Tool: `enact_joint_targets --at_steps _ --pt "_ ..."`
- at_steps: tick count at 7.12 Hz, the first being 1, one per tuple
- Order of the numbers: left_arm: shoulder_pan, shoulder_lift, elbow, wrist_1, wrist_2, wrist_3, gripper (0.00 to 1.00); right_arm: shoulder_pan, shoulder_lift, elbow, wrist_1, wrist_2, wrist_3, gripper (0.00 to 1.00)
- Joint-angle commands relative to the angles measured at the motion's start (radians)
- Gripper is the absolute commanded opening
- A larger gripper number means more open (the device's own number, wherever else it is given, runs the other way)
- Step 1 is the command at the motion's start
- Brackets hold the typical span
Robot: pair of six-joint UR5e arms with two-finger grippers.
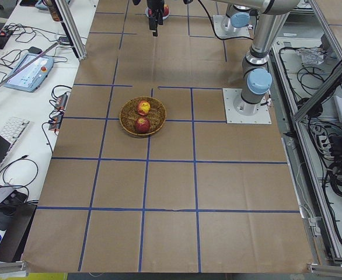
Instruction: Transfer apple from basket to plate
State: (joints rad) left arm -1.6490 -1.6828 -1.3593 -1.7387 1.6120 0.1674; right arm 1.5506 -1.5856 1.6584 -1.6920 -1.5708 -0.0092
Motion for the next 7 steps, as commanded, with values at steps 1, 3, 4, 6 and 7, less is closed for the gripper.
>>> enact_joint_targets --at_steps 1,3,4,6,7 --pt "0.000 0.009 -0.001 -0.005 0.003 0.001 0.99 -0.001 0.001 0.000 0.000 0.000 -0.002 1.00" --pt "0.023 0.008 -0.015 0.030 0.009 0.036 0.99 -0.001 -0.001 0.001 0.000 0.000 -0.002 1.00" --pt "0.053 0.002 -0.055 0.034 0.003 0.135 0.99 -0.001 -0.001 0.000 0.000 0.002 -0.002 1.00" --pt "0.148 -0.031 -0.199 0.256 0.008 0.278 0.99 0.000 -0.001 0.000 0.000 0.002 0.000 1.00" --pt "0.237 -0.038 -0.255 0.299 0.008 0.449 0.99 0.002 -0.001 0.000 -0.002 0.002 0.000 1.00"
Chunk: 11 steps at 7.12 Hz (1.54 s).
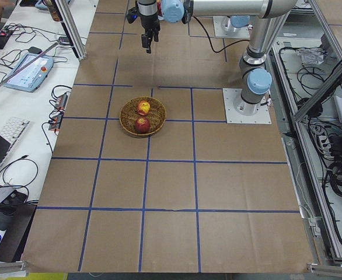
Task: Transfer apple from basket to plate
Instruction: 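Lower the left gripper into the basket and grasp the red-yellow apple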
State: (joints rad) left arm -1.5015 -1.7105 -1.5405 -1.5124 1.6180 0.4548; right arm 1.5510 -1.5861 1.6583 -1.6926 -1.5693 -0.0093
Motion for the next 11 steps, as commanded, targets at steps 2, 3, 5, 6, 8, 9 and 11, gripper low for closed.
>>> enact_joint_targets --at_steps 2,3,5,6,8,9,11 --pt "0.205 -0.053 -0.203 0.282 0.002 0.255 0.99 0.001 0.000 -0.002 -0.001 0.000 0.000 1.00" --pt "0.251 -0.088 -0.263 0.399 0.002 0.319 0.99 0.001 0.000 -0.002 -0.001 0.000 0.000 1.00" --pt "0.264 -0.162 -0.287 0.469 -0.006 0.321 0.99 0.001 0.000 -0.002 0.001 0.000 0.000 1.00" --pt "0.264 -0.226 -0.271 0.498 -0.007 0.320 0.99 0.001 0.001 -0.002 0.001 0.000 0.000 1.00" --pt "0.259 -0.285 -0.283 0.557 -0.009 0.321 0.99 0.001 0.000 -0.002 -0.001 0.002 0.000 1.00" --pt "0.260 -0.302 -0.280 0.561 -0.010 0.318 0.98 0.001 0.000 -0.002 -0.001 0.000 0.000 1.00" --pt "0.259 -0.308 -0.288 0.564 -0.015 0.331 0.55 0.001 0.001 -0.003 -0.001 0.002 0.000 1.00"
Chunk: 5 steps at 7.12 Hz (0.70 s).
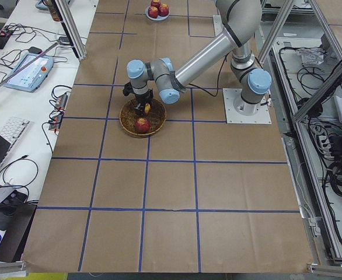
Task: Transfer apple from basket to plate
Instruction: 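Lower the left gripper into the basket and grasp the red-yellow apple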
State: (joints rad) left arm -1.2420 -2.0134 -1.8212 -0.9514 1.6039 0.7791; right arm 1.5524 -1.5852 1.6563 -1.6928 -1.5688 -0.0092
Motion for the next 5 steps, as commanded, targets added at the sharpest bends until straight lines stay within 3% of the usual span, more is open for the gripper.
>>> enact_joint_targets --at_steps 1,3,5 --pt "-0.011 -0.004 0.008 0.003 0.001 0.002 0.35 -0.002 0.001 -0.001 -0.001 0.001 0.000 1.00" --pt "-0.074 0.075 0.032 -0.016 0.005 -0.094 0.34 -0.002 0.001 -0.001 -0.001 0.001 0.000 1.00" --pt "-0.283 0.143 0.080 -0.105 0.021 -0.394 0.34 -0.002 0.001 -0.003 -0.001 0.001 0.000 1.00"
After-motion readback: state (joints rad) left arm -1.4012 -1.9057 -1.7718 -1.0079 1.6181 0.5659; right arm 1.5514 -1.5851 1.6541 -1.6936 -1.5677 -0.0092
